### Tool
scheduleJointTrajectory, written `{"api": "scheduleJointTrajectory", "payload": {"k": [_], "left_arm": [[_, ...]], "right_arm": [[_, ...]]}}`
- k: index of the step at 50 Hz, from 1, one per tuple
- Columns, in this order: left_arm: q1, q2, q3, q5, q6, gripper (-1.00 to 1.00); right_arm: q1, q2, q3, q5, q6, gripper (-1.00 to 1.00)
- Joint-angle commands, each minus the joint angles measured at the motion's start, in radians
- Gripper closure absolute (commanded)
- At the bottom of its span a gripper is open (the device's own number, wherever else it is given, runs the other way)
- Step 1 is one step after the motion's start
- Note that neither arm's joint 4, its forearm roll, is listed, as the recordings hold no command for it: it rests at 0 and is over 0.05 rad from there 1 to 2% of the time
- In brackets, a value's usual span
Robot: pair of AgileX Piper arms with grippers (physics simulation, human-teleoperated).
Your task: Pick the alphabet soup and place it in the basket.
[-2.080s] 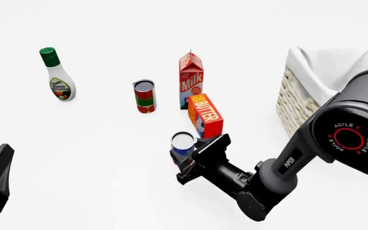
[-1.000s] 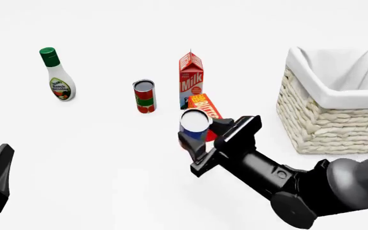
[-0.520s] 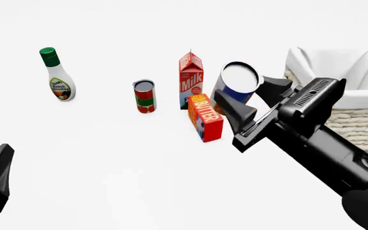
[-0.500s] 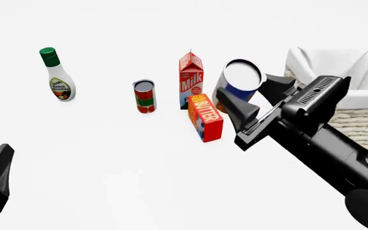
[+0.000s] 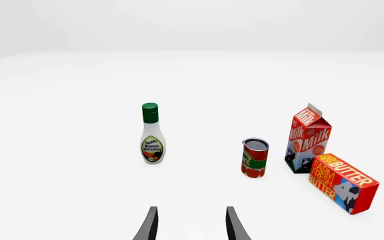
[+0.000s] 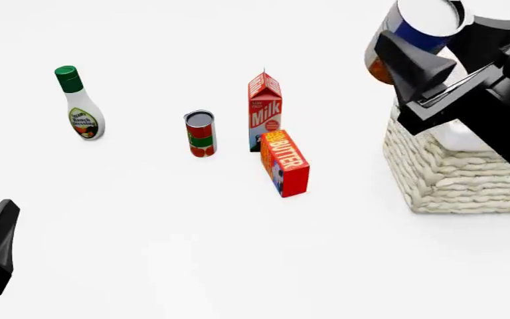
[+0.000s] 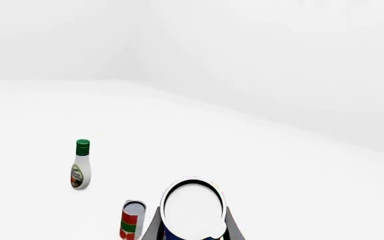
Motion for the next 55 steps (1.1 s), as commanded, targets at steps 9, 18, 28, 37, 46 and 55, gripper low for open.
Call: {"api": "scheduleJointTrajectory", "payload": {"k": [9,18,28,37,46,55], "left_arm": [[0.000,0.000,0.000,0.000,0.000,-1.00],[0.000,0.000,0.000,0.000,0.000,-1.00],[0.000,0.000,0.000,0.000,0.000,-1.00],[0.000,0.000,0.000,0.000,0.000,-1.00],[0.000,0.000,0.000,0.000,0.000,-1.00],[0.000,0.000,0.000,0.000,0.000,-1.00]], "right_arm": [[-0.166,-0.069,-0.141,0.193,0.015,1.00],[-0.265,-0.083,-0.165,0.250,0.029,1.00],[-0.340,-0.085,-0.184,0.283,0.030,1.00],[-0.395,-0.102,-0.195,0.325,0.027,1.00],[-0.476,-0.112,-0.201,0.375,0.030,1.00],[-0.550,-0.137,-0.203,0.422,0.021,1.00]]}}
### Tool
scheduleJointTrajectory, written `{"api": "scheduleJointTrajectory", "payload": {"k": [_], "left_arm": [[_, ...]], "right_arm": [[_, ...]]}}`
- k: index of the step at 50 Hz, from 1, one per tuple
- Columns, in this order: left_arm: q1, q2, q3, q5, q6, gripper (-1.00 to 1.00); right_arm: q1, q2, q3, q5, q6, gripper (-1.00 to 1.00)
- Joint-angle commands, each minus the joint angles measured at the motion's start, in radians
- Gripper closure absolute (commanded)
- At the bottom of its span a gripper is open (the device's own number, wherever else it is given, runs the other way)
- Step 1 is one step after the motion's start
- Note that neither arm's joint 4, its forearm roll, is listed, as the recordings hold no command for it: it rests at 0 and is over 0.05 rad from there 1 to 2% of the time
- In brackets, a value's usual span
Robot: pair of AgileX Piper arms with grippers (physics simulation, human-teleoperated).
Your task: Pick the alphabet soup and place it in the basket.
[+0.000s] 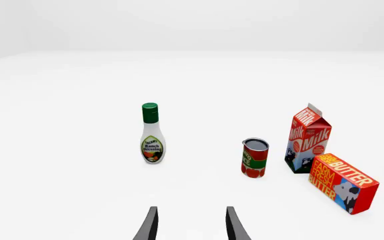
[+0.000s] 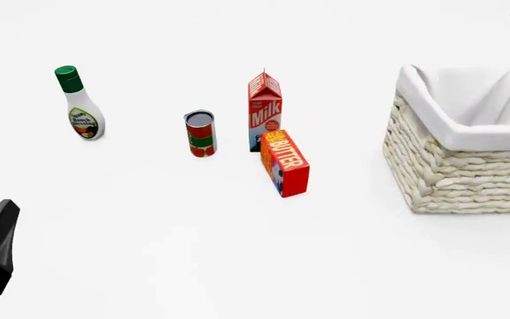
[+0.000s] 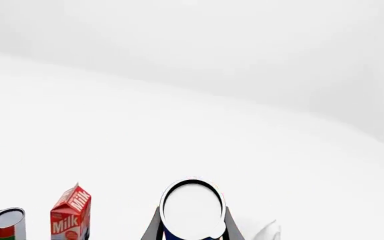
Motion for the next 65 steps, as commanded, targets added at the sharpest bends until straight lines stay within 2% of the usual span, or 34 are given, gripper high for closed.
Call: {"api": "scheduleJointTrajectory", "payload": {"k": [1,10,21,27,48,65], "left_arm": [[0.000,0.000,0.000,0.000,0.000,-1.00],[0.000,0.000,0.000,0.000,0.000,-1.00],[0.000,0.000,0.000,0.000,0.000,-1.00],[0.000,0.000,0.000,0.000,0.000,-1.00],[0.000,0.000,0.000,0.000,0.000,-1.00],[0.000,0.000,0.000,0.000,0.000,-1.00]], "right_arm": [[-0.086,-0.027,-0.013,0.051,0.012,1.00],[-0.154,-0.025,-0.017,0.080,0.017,1.00],[-0.186,0.023,-0.035,0.106,0.004,1.00],[-0.189,0.055,-0.050,0.118,-0.012,1.00],[-0.165,0.183,-0.080,0.160,-0.018,1.00],[-0.173,0.232,-0.098,0.189,-0.059,1.00]]}}
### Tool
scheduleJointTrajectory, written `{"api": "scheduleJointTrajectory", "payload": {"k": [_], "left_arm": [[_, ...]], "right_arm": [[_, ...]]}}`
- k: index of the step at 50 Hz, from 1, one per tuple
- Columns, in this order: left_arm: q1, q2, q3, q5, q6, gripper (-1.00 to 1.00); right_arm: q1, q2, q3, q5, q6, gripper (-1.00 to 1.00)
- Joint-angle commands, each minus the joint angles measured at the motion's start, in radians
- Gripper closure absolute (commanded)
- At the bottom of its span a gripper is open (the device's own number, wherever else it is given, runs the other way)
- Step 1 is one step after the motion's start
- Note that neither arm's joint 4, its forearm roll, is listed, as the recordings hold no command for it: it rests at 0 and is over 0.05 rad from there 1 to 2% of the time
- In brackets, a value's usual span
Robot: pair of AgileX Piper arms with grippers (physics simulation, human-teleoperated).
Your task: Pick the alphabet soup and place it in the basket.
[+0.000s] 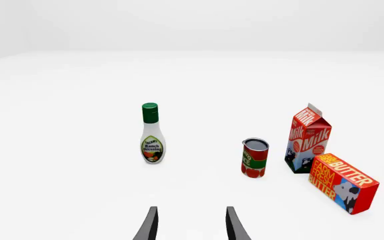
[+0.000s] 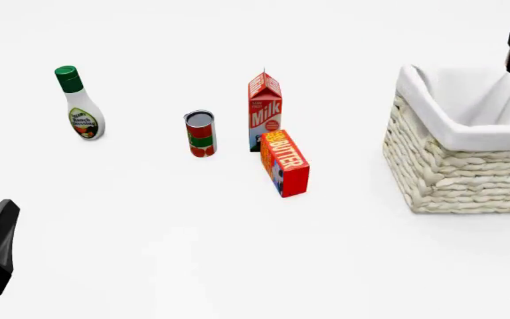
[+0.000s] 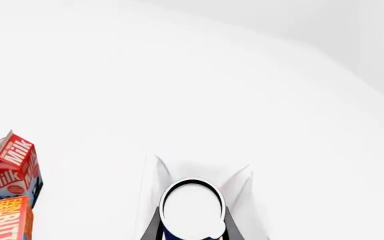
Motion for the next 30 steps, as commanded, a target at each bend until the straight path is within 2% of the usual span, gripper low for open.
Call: {"api": "scheduleJointTrajectory", "payload": {"k": [1,30], "left_arm": [[0.000,0.000,0.000,0.000,0.000,-1.00],[0.000,0.000,0.000,0.000,0.000,-1.00]], "right_arm": [[-0.007,0.032,-0.020,0.020,-0.006,1.00],[-0.016,0.103,-0.128,0.179,-0.096,1.00]]}}
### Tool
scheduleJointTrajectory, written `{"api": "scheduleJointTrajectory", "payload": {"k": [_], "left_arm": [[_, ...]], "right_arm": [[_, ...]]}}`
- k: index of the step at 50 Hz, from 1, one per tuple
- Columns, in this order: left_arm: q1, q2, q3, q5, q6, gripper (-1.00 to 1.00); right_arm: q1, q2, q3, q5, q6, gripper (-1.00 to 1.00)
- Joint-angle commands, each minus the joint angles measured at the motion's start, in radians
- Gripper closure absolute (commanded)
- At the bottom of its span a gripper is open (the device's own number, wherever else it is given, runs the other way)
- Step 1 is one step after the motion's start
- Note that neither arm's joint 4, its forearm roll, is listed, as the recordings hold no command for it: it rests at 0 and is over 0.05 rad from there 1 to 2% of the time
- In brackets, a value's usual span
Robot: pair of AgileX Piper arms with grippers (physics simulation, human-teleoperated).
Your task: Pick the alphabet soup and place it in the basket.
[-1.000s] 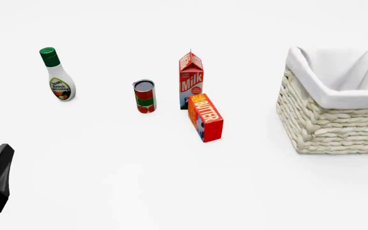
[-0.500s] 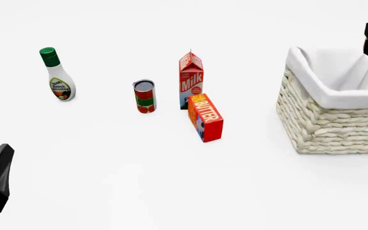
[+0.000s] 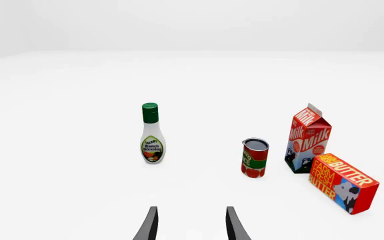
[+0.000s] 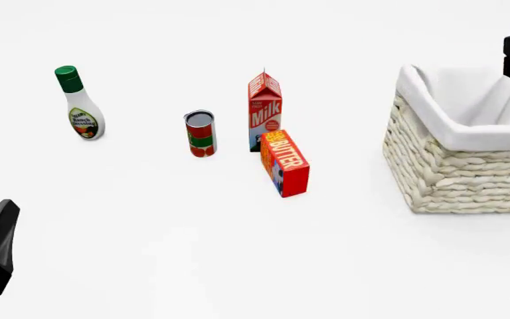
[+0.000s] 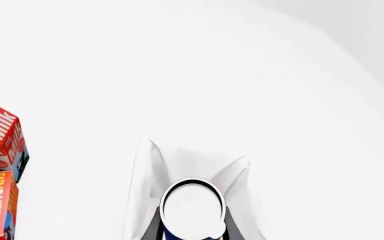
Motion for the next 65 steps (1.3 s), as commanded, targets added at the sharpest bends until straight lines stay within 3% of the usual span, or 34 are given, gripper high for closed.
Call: {"api": "scheduleJointTrajectory", "payload": {"k": [1,65], "left_arm": [[0.000,0.000,0.000,0.000,0.000,-1.00],[0.000,0.000,0.000,0.000,0.000,-1.00]], "right_arm": [[0.007,0.033,-0.040,0.052,-0.011,1.00],[-0.055,0.270,-0.065,-0.022,-0.050,1.00]]}}
